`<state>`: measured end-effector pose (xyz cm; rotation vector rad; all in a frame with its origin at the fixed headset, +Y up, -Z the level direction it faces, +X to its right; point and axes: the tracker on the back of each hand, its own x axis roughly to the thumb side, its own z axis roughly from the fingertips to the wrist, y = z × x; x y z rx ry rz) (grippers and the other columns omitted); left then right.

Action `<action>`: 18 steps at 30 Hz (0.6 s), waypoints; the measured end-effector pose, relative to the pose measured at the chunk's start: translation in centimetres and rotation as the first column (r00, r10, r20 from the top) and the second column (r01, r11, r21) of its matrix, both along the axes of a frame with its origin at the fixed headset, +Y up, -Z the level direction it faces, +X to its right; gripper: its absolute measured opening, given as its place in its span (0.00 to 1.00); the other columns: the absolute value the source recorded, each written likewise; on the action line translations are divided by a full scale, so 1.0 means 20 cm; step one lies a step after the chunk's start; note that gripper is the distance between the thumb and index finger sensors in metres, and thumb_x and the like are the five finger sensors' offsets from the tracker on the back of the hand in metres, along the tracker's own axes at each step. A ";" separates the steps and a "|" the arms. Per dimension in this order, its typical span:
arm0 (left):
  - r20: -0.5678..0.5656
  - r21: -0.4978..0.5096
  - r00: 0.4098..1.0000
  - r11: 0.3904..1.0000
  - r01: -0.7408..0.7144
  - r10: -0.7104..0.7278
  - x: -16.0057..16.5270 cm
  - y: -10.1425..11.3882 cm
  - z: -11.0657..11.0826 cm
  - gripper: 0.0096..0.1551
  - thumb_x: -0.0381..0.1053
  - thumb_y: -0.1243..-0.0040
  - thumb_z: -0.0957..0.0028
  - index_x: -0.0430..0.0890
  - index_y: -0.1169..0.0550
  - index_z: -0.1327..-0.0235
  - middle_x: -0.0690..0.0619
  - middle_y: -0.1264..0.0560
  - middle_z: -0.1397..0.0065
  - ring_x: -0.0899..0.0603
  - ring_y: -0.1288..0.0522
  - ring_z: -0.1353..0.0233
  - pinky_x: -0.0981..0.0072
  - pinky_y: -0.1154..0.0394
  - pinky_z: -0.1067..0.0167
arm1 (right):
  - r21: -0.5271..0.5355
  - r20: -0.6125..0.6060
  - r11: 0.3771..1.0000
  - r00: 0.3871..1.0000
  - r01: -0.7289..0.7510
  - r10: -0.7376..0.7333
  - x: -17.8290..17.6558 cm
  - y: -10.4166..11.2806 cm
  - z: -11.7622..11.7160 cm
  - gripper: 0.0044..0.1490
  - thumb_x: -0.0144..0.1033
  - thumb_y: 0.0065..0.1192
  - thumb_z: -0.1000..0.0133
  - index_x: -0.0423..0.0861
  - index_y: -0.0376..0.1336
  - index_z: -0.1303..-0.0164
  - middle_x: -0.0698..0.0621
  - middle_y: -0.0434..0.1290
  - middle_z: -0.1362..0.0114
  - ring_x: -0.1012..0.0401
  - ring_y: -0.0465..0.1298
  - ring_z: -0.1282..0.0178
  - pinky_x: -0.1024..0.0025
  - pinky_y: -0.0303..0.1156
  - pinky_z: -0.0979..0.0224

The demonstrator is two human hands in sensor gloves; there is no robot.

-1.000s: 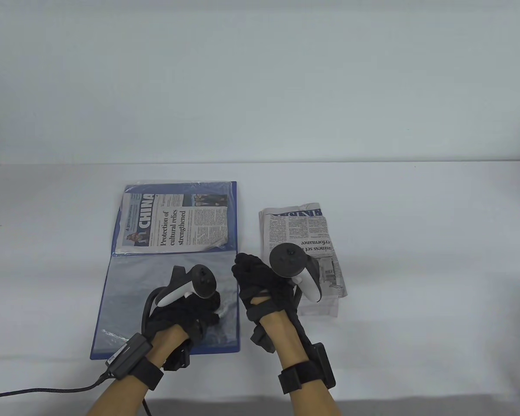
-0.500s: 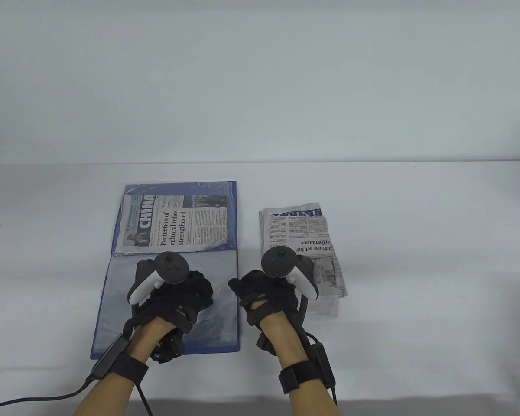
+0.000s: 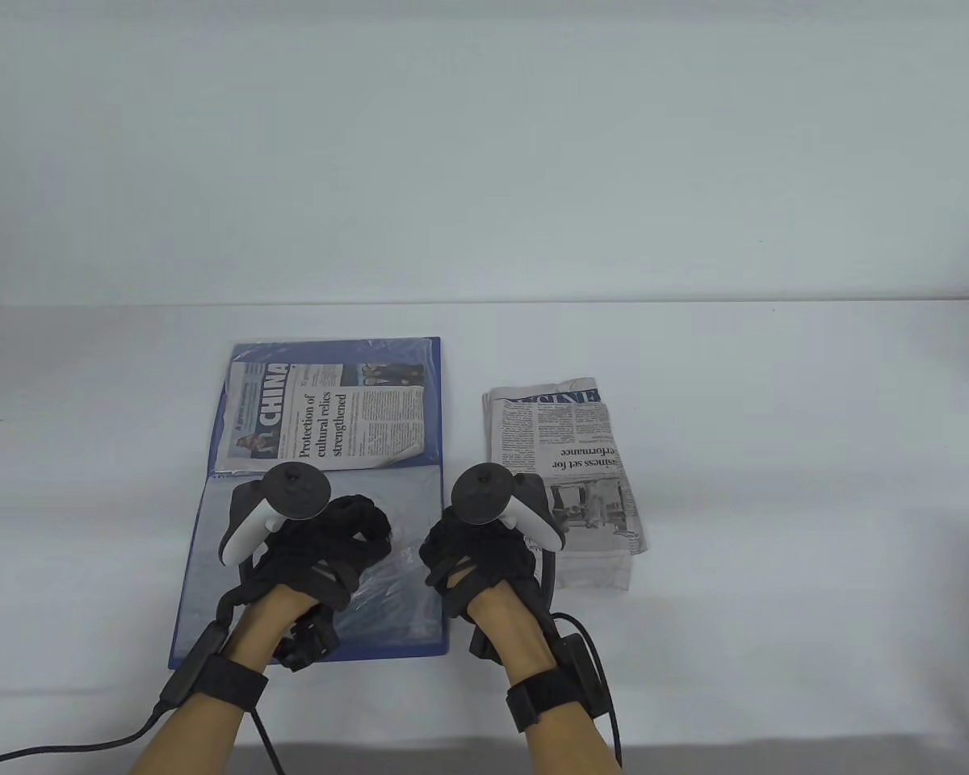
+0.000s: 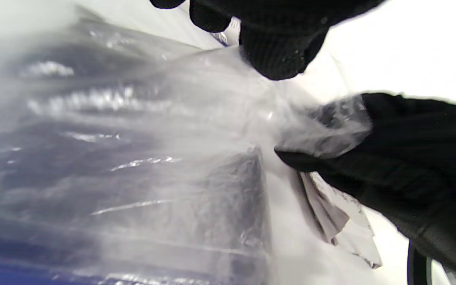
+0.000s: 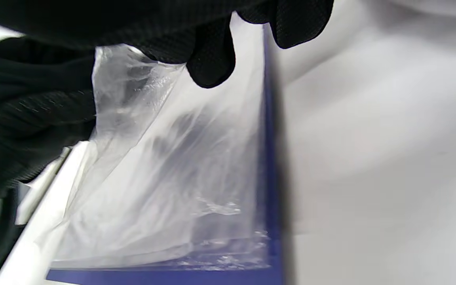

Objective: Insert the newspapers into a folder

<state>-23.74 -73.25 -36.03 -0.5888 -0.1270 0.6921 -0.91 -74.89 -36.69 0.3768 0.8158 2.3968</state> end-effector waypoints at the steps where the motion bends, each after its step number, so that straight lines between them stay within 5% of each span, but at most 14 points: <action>1: -0.005 0.008 1.000 1.000 -0.011 0.011 0.00 0.01 0.00 0.21 0.56 0.42 0.35 0.60 0.30 0.30 0.53 0.51 0.07 0.37 0.58 0.07 0.33 0.57 0.12 | -0.005 -0.022 0.998 0.998 -0.061 0.061 0.00 0.00 0.00 0.23 0.35 0.60 0.35 0.34 0.65 0.37 0.33 0.42 0.19 0.36 0.54 0.22 0.24 0.37 0.32; 5: 0.012 0.012 1.000 1.000 0.010 -0.010 0.01 0.01 0.01 0.21 0.55 0.42 0.35 0.59 0.30 0.30 0.53 0.51 0.07 0.37 0.58 0.07 0.33 0.57 0.12 | -0.029 -0.084 0.972 0.970 -0.232 0.229 -0.02 0.00 0.01 0.26 0.37 0.57 0.34 0.35 0.62 0.33 0.31 0.36 0.19 0.34 0.49 0.21 0.23 0.34 0.33; 12: 0.065 0.003 0.994 0.996 0.091 -0.091 0.05 0.00 0.02 0.21 0.56 0.42 0.35 0.59 0.30 0.30 0.53 0.51 0.07 0.37 0.59 0.07 0.33 0.57 0.12 | 0.128 -0.016 0.991 0.999 0.041 -0.040 0.03 0.05 0.02 0.40 0.48 0.50 0.32 0.34 0.51 0.19 0.31 0.31 0.20 0.31 0.42 0.21 0.22 0.31 0.35; 15: 0.059 0.007 0.995 0.997 0.076 -0.076 0.05 0.00 0.02 0.21 0.55 0.42 0.35 0.59 0.30 0.30 0.53 0.51 0.08 0.37 0.59 0.07 0.33 0.57 0.12 | 0.014 -0.069 0.993 0.991 0.118 -0.117 0.00 -0.01 0.02 0.43 0.54 0.47 0.33 0.36 0.52 0.18 0.33 0.28 0.20 0.30 0.34 0.22 0.23 0.25 0.38; 18: 0.035 0.022 0.998 0.999 0.044 -0.044 0.03 0.01 0.02 0.21 0.55 0.42 0.35 0.59 0.30 0.30 0.53 0.51 0.08 0.37 0.58 0.07 0.33 0.57 0.12 | -0.110 -0.111 0.991 0.989 0.081 -0.093 -0.03 -0.09 0.02 0.43 0.55 0.46 0.34 0.31 0.64 0.28 0.33 0.31 0.19 0.30 0.25 0.25 0.25 0.22 0.40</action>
